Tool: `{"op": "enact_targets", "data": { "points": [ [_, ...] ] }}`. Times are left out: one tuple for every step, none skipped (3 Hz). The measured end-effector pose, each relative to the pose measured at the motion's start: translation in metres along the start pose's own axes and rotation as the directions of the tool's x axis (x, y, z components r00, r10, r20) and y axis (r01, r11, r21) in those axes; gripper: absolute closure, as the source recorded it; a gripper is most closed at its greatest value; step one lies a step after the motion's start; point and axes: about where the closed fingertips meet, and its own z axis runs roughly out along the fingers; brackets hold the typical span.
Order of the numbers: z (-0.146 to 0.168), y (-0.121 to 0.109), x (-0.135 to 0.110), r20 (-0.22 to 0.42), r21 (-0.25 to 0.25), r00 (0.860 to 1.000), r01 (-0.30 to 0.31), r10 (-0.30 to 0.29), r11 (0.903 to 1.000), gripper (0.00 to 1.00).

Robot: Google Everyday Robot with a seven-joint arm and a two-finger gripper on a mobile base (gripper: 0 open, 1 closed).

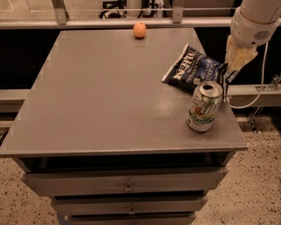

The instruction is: Move blue chip bag near 7up can

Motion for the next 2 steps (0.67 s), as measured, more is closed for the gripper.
{"op": "enact_targets", "data": {
  "points": [
    [0.004, 0.019, 0.0, 0.022, -0.036, 0.999, 0.029, -0.028, 0.9989, 1.0],
    [0.004, 0.035, -0.003, 0.046, -0.061, 0.998, 0.053, -0.05, 0.9967, 1.0]
  ]
}}
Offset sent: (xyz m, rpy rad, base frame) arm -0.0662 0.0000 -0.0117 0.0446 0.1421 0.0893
